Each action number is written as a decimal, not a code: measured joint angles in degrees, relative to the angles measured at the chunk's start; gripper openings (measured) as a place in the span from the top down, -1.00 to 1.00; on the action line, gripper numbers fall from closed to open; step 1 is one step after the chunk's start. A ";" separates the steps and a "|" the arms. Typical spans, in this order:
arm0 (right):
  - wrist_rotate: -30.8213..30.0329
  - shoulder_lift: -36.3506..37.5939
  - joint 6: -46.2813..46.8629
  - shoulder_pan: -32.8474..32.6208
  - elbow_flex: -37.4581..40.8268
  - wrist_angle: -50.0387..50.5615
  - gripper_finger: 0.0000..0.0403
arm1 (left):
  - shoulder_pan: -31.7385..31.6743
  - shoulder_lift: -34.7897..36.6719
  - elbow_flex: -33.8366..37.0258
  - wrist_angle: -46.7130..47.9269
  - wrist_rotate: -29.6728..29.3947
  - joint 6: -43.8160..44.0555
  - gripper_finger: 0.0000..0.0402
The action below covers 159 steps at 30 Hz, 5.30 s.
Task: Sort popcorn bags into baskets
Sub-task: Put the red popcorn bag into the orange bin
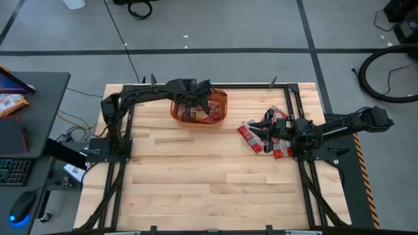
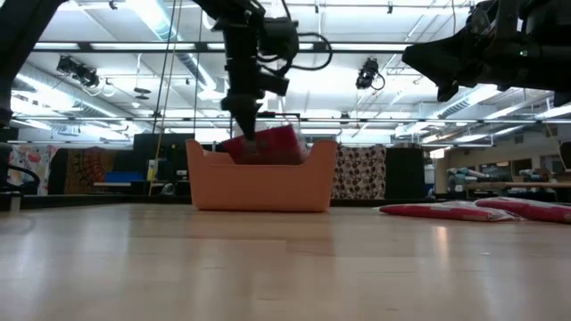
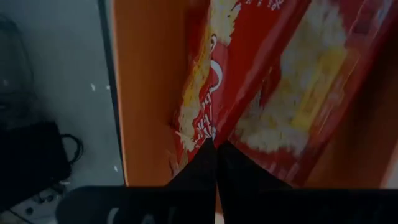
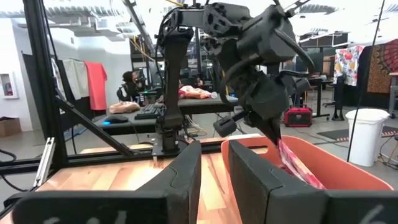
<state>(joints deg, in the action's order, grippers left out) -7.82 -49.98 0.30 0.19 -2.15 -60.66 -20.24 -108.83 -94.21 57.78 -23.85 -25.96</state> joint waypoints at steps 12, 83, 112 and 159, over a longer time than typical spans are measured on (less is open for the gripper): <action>0.46 0.00 1.07 0.00 0.00 1.36 0.57 | 1.90 -0.02 -0.02 2.56 5.12 -1.26 0.51; -12.49 -48.11 35.40 -2.26 -48.74 104.01 0.13 | 21.74 44.98 63.76 -70.78 11.40 25.18 0.61; -12.57 -47.91 12.78 -13.54 -72.36 108.82 0.98 | 24.97 61.42 78.75 -87.34 10.50 25.92 0.61; -19.12 -49.04 0.50 6.86 -81.92 115.54 0.26 | 24.89 62.07 78.77 -84.86 10.26 26.81 0.61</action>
<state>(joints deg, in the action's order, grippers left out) -26.94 -99.02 0.80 7.05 -84.07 54.88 4.64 -46.76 -15.44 -27.08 -13.58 0.84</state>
